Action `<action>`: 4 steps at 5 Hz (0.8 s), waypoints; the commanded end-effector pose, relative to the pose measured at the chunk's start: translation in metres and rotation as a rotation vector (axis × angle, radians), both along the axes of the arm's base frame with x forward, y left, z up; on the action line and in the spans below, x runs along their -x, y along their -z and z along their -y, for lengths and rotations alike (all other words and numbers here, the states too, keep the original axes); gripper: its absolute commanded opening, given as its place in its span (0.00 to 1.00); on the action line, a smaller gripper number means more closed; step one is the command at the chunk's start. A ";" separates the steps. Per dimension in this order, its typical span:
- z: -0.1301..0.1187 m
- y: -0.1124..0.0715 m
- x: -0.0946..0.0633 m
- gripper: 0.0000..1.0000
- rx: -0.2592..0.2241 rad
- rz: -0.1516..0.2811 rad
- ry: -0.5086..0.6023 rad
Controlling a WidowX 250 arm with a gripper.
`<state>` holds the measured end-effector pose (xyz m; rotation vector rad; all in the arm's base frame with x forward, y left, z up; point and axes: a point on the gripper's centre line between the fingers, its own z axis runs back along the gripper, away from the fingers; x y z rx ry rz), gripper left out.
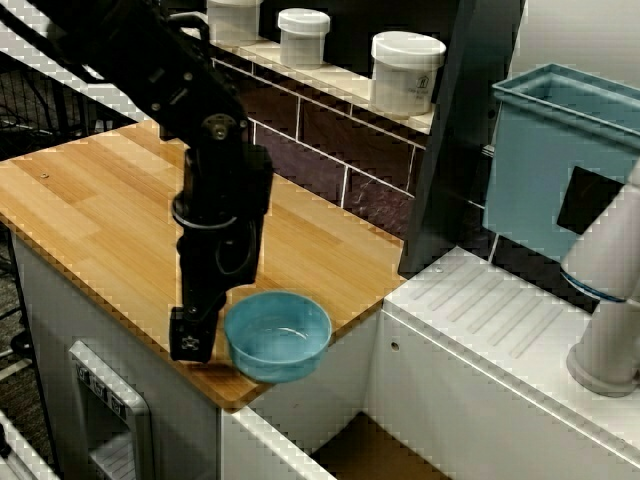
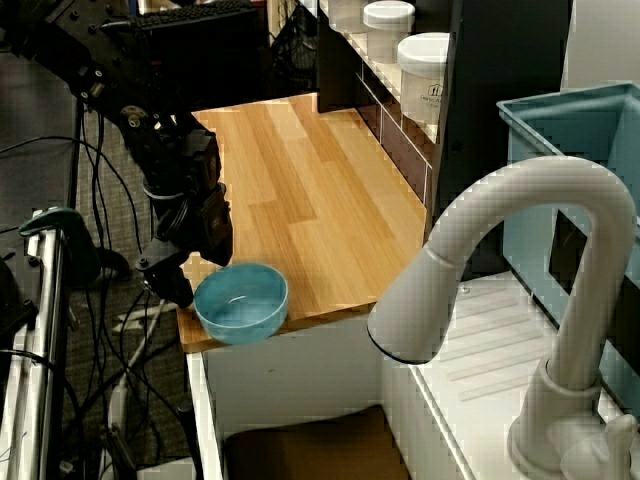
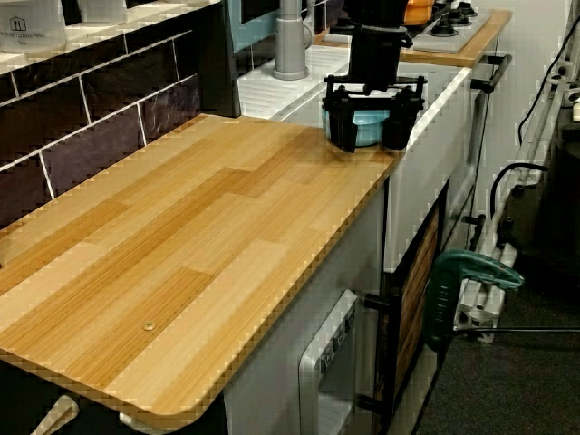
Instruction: Push into sink
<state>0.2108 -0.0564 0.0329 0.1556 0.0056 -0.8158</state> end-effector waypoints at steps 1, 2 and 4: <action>0.009 -0.007 -0.016 1.00 0.033 0.027 -0.047; 0.014 -0.005 -0.021 1.00 0.023 0.049 -0.072; 0.022 -0.004 -0.035 1.00 0.041 0.026 -0.090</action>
